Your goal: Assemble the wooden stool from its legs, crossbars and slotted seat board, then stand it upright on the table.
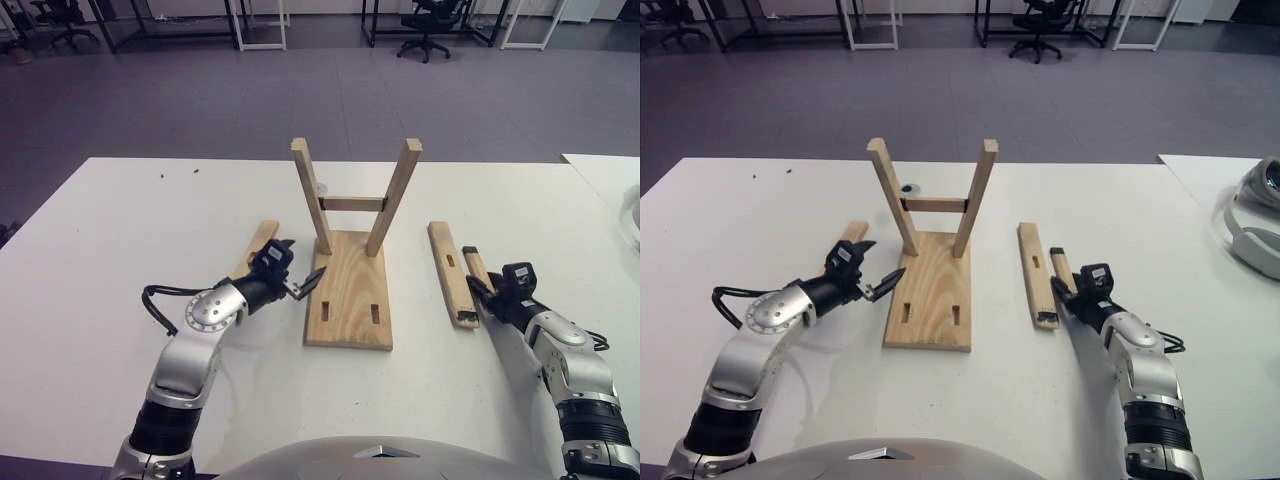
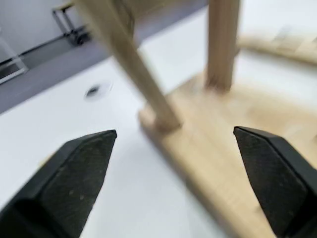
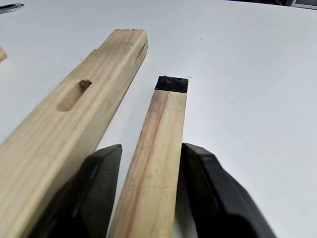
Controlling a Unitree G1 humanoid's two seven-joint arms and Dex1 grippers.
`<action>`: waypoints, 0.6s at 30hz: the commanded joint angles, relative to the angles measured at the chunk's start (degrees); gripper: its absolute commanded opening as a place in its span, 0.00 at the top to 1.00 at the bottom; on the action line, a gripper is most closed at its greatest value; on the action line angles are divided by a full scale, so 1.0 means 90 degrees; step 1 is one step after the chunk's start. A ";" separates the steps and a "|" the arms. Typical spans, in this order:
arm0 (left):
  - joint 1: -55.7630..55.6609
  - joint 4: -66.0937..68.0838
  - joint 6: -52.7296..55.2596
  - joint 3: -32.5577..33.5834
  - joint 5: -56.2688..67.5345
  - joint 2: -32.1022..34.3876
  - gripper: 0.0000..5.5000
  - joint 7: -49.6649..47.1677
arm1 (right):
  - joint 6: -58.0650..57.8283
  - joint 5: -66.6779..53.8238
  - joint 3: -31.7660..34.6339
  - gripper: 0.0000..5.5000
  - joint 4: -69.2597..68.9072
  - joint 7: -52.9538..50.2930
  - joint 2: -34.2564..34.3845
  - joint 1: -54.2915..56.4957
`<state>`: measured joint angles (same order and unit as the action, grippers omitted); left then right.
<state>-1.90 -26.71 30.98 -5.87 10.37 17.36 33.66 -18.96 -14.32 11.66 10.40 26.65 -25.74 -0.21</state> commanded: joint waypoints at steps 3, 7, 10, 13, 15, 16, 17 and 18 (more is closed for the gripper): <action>-0.0666 -0.0869 0.0967 0.0827 0.2217 -0.0701 0.21 -0.0186 | 0.0224 0.0406 -0.0242 0.76 0.0134 -0.0262 0.0035 -0.0150; -0.1532 -0.0619 0.1616 0.1472 0.4071 -0.1544 0.21 -0.1163 | 0.0899 0.0088 0.0533 0.76 -0.0378 -0.0938 0.0170 0.0634; -0.2634 -0.0029 0.1894 0.1991 0.5538 -0.2002 0.21 -0.2213 | 0.1140 -0.0053 0.0303 0.76 -0.2400 -0.0624 -0.0078 0.1048; -0.3600 0.0625 0.1849 0.2254 0.6465 -0.2149 0.21 -0.2897 | 0.0825 -0.0353 -0.0392 0.76 -0.4085 -0.0373 -0.0044 0.1693; -0.4019 0.0933 0.1848 0.2165 0.6617 -0.2124 0.21 -0.3086 | 0.0534 -0.0525 -0.0917 0.76 -0.4809 -0.0449 0.0180 0.2244; -0.4109 0.0992 0.1853 0.2118 0.6711 -0.2120 0.21 -0.3141 | 0.0449 -0.0491 -0.1146 0.76 -0.4965 -0.0480 0.0257 0.2427; -0.4144 0.0978 0.1877 0.2058 0.6787 -0.2094 0.24 -0.3181 | 0.0410 -0.0385 -0.1393 0.76 -0.5030 -0.0454 0.0305 0.2551; -0.4146 0.0946 0.1891 0.2015 0.6865 -0.2070 0.26 -0.3214 | 0.0411 -0.0263 -0.1578 0.76 -0.5028 -0.0425 0.0322 0.2614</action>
<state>-38.00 -18.06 47.18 13.18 70.48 -1.93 5.70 -14.35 -18.01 0.20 -34.19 22.35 -23.43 21.86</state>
